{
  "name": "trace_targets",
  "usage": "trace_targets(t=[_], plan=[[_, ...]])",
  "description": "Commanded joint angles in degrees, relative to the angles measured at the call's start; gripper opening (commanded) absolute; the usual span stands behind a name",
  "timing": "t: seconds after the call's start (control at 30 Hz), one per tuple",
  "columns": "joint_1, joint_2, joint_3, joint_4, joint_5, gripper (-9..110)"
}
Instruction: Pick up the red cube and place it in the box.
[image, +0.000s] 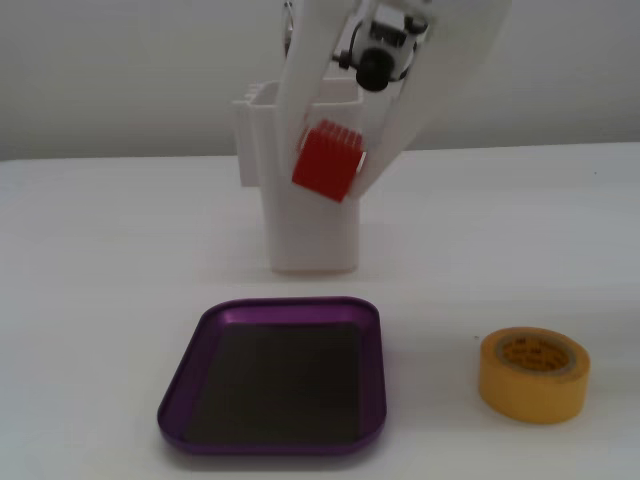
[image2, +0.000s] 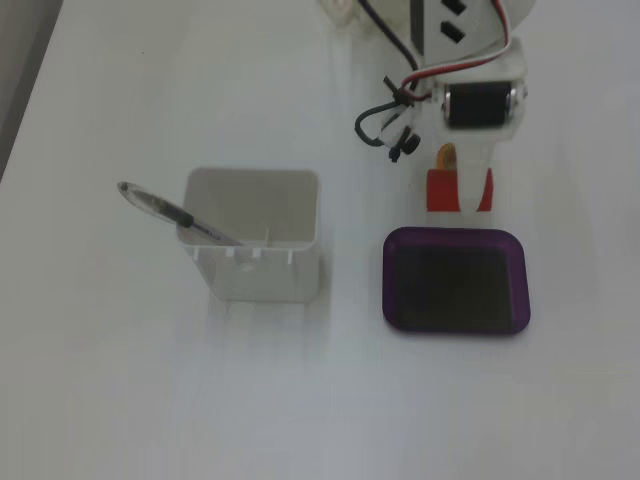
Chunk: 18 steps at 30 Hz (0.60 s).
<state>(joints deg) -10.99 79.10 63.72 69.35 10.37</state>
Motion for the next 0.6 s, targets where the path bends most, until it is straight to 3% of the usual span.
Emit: trace_targets(t=[0.0, 0.57], plan=[[0.79, -2.46, -2.64, -0.79, 1.85, -1], [0.79, -15.03, -3.52, -0.88, 1.93, -1]])
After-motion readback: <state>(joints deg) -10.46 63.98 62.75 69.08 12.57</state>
